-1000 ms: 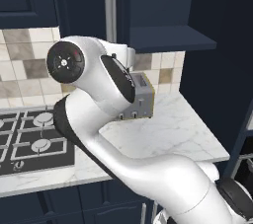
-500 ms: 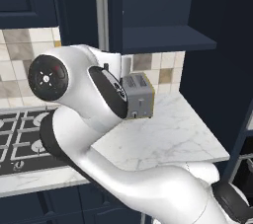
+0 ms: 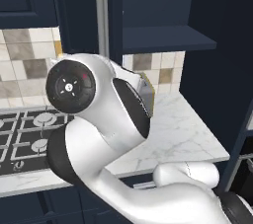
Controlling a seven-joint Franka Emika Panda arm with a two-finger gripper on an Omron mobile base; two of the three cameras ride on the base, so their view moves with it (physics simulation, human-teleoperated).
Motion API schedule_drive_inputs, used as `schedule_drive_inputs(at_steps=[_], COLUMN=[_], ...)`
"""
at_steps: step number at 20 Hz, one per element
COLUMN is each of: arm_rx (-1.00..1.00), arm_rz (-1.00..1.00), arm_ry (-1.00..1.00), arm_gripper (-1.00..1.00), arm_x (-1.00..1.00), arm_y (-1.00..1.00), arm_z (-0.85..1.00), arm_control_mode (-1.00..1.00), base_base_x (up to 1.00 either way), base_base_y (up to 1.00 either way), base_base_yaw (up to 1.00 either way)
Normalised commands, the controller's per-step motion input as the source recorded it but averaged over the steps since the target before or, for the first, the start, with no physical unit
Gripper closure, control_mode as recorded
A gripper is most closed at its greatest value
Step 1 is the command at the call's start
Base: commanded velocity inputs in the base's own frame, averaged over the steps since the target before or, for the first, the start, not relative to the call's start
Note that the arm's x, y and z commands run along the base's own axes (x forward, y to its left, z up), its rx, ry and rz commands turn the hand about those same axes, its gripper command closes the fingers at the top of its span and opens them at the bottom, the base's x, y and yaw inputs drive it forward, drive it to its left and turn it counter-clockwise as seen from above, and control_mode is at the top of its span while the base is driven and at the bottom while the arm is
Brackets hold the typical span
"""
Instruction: Open the cabinet, pick the kettle from the cabinet, and place it in the sink.
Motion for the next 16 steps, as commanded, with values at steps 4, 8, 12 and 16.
schedule_drive_inputs(at_steps=[4, 8, 12, 16], arm_rx=[0.52, 0.5, 0.43, 0.24], arm_rz=[0.18, 0.31, 0.21, 0.22], arm_ry=[0.01, -0.02, 0.02, 0.02], arm_gripper=[-1.0, -1.0, -1.0, -1.0], arm_x=[-0.33, -0.35, -0.08, 0.0], arm_y=[-0.46, -0.42, -0.42, -0.45], arm_z=[0.0, 0.0, 0.0, 0.01], arm_control_mode=[-1.0, -1.0, -1.0, -1.0], base_base_x=[0.0, 0.0, 0.0, 0.0], base_base_y=[0.0, 0.0, 0.0, 0.0], base_base_yaw=[0.0, 0.0, 0.0, 0.0])
